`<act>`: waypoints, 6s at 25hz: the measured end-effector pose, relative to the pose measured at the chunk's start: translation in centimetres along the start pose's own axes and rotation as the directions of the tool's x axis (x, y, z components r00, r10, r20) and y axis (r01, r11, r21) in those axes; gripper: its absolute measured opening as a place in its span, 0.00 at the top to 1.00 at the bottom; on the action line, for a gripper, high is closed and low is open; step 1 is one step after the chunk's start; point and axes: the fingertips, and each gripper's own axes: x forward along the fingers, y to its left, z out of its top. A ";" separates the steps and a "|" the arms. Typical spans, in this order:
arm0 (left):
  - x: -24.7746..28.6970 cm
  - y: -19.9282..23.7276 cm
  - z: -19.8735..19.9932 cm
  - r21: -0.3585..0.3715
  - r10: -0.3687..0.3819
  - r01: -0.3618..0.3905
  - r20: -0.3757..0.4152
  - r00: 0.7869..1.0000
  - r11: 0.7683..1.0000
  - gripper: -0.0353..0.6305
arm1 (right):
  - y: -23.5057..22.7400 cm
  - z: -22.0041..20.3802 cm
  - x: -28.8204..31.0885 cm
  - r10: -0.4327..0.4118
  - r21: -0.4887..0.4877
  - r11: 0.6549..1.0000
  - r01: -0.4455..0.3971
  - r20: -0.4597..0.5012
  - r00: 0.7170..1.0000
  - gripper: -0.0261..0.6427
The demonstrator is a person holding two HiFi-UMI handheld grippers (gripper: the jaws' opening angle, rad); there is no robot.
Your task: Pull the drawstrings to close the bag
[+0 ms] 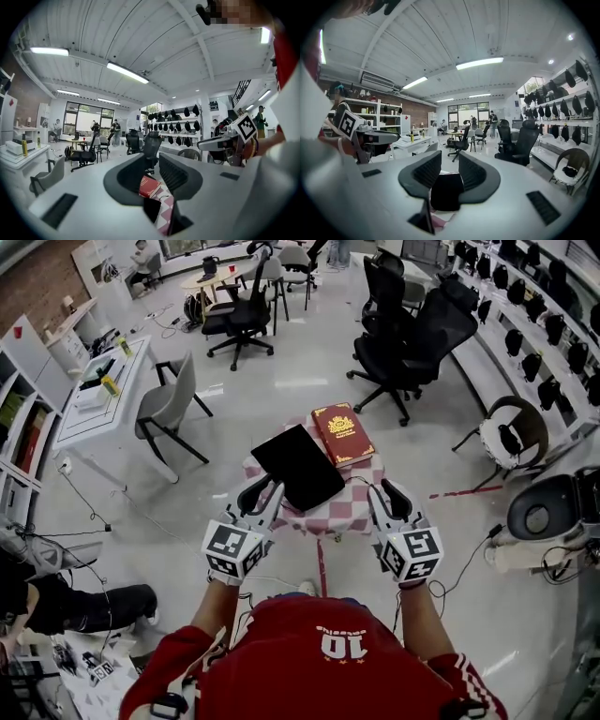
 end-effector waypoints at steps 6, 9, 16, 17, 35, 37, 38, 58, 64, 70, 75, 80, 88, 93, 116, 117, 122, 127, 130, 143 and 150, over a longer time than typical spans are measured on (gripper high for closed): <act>0.3 0.7 -0.1 -0.012 -0.019 0.019 0.007 1.000 1.000 0.77 | 0.3 0.4 0.5 -0.007 -0.011 1.000 0.007 -0.002 1.000 0.78; 0.5 0.7 -0.2 -0.020 -0.032 0.032 0.002 0.999 0.999 0.75 | 0.2 0.2 0.7 -0.014 -0.008 1.000 0.014 -0.014 1.000 0.77; 1.1 0.8 -1.0 -0.023 -0.057 0.057 0.002 0.998 0.998 0.73 | -0.1 -0.7 1.1 -0.028 0.004 1.000 0.028 -0.047 0.998 0.75; 1.0 0.9 -1.3 -0.024 -0.058 0.058 -0.002 0.998 0.998 0.73 | -0.2 -1.0 1.1 -0.028 0.006 1.000 0.028 -0.057 0.998 0.75; 3.9 3.3 -8.8 -0.073 -0.068 0.061 -0.094 0.993 0.995 0.73 | -4.1 -8.3 4.2 -0.038 0.010 0.999 0.041 -0.230 0.972 0.75; 4.6 3.1 -9.1 -0.086 -0.072 0.064 -0.095 0.993 0.994 0.73 | -4.8 -9.6 4.8 -0.034 0.014 0.999 0.039 -0.257 0.966 0.75; 4.9 2.9 -9.2 -0.090 -0.077 0.068 -0.096 0.992 0.994 0.73 | -5.2 -10.2 5.1 -0.032 0.013 0.999 0.037 -0.269 0.963 0.75; 14.1 4.3 -10.2 -0.057 -0.091 0.083 -0.167 0.982 0.995 0.73 | -12.8 -23.3 12.5 0.005 0.092 0.995 0.043 -0.467 0.884 0.75; 15.8 4.4 -10.6 -0.056 -0.090 0.080 -0.190 0.978 0.995 0.73 | -14.9 -27.3 15.0 0.005 0.088 0.995 0.047 -0.514 0.858 0.75; 16.3 5.1 -12.3 -0.073 -0.066 0.051 -0.229 0.971 0.996 0.73 | -16.9 -32.2 17.8 0.022 0.165 0.983 0.086 -0.565 0.825 0.75; 17.0 5.7 -13.8 -0.085 -0.060 0.039 -0.265 0.962 0.996 0.73 | -18.1 -35.3 19.8 0.016 0.171 0.979 0.108 -0.600 0.800 0.75; 18.2 6.2 -14.1 -0.087 -0.052 0.028 -0.287 0.957 0.996 0.73 | -19.1 -38.3 21.1 0.014 0.156 0.981 0.114 -0.644 0.765 0.75; 19.1 7.0 -15.2 -0.113 -0.034 -0.002 -0.315 0.949 0.994 0.73 | -19.8 -40.2 21.8 -0.012 0.147 0.978 0.147 -0.665 0.747 0.76; 19.1 7.1 -15.1 -0.122 -0.035 -0.001 -0.294 0.955 0.992 0.73 | -19.8 -40.4 21.8 -0.043 0.072 0.990 0.125 -0.681 0.731 0.79; 17.3 7.2 -14.8 -0.132 0.000 -0.039 -0.286 0.958 0.990 0.74 | -18.7 -38.7 21.6 -0.002 0.060 0.996 0.060 -0.695 0.719 0.93; 17.1 7.2 -14.8 -0.131 0.002 -0.041 -0.282 0.959 0.991 0.74 | -18.5 -38.4 21.5 0.001 0.059 0.997 0.055 -0.691 0.723 0.93; 15.7 7.5 -15.2 -0.113 0.014 -0.047 -0.279 0.960 0.992 0.74 | -17.3 -36.3 20.9 0.004 0.051 0.998 0.041 -0.671 0.741 0.93; 13.8 7.9 -15.6 -0.116 0.027 -0.060 -0.269 0.963 0.991 0.74 | -16.4 -34.0 20.0 0.004 0.037 0.999 0.027 -0.655 0.755 0.93; 12.6 8.4 -15.7 -0.117 0.044 -0.077 -0.264 0.963 0.990 0.74 | -15.9 -32.9 19.6 -0.002 0.027 0.999 0.025 -0.649 0.761 0.93; 8.2 9.9 -20.9 -0.131 0.065 -0.116 -0.337 0.939 0.985 0.74 | -15.1 -31.2 18.5 -0.025 0.013 0.999 0.043 -0.637 0.770 0.93; 8.2 10.0 -25.6 -0.047 0.079 -0.106 -0.400 0.913 0.993 0.74 | -15.7 -31.6 18.1 -0.034 0.014 0.998 0.057 -0.643 0.765 0.93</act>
